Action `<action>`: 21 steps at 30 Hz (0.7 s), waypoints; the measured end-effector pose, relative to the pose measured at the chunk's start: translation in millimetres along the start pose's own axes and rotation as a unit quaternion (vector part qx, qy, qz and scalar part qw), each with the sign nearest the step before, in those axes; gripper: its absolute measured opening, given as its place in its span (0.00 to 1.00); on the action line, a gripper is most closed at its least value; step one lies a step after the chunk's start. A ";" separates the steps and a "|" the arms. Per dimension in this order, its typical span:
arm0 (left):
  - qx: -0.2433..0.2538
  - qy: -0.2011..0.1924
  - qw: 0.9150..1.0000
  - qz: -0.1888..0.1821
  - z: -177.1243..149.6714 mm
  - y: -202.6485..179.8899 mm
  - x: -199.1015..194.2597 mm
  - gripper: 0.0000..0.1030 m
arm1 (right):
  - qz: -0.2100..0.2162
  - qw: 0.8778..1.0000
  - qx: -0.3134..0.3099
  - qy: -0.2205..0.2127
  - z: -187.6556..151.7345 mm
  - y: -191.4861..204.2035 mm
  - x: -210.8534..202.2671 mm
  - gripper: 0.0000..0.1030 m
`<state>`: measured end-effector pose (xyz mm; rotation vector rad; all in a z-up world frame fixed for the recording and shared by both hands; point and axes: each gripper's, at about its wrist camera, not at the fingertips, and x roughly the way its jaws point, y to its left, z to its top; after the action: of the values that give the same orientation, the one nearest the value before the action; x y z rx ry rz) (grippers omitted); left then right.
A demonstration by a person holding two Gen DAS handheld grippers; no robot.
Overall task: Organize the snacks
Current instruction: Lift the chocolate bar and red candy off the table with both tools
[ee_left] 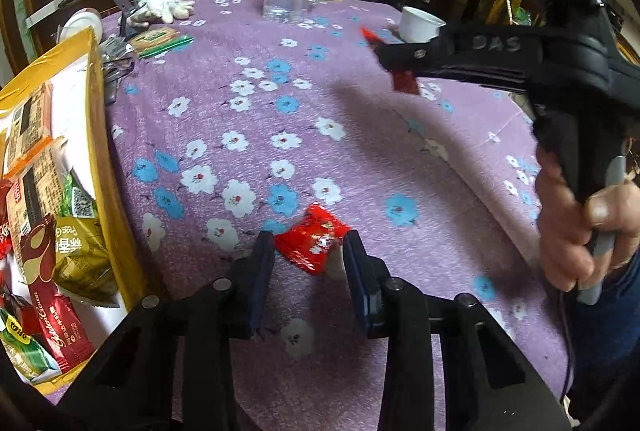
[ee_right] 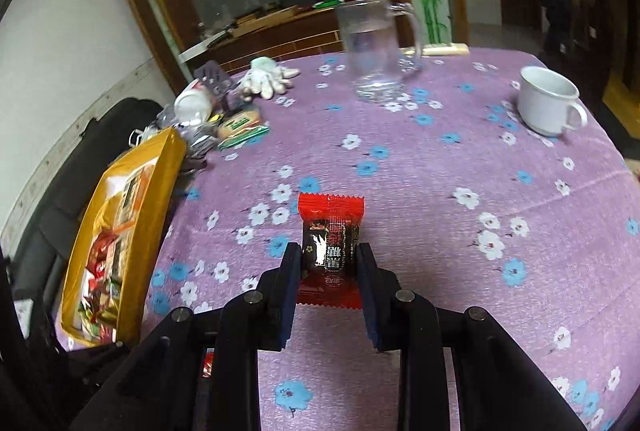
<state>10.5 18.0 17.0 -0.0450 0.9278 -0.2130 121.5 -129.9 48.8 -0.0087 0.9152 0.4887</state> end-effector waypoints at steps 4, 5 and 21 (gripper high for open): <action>0.017 0.005 1.000 0.020 4.1 -6.4 6.2 0.31 | 0.008 1.000 0.008 0.006 -1.5 -2.8 2.3 0.28; 0.019 0.003 1.000 0.025 5.3 -7.2 6.5 0.31 | 0.009 1.000 0.011 0.006 -1.4 -4.6 2.3 0.28; 0.049 -0.005 0.998 0.034 8.0 -17.0 16.9 0.17 | 0.016 1.000 0.010 0.001 -2.8 -2.1 -1.8 0.28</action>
<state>23.9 -2.5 10.7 0.0761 0.9054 -0.1944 119.3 -133.1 48.1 0.0232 0.9221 0.5100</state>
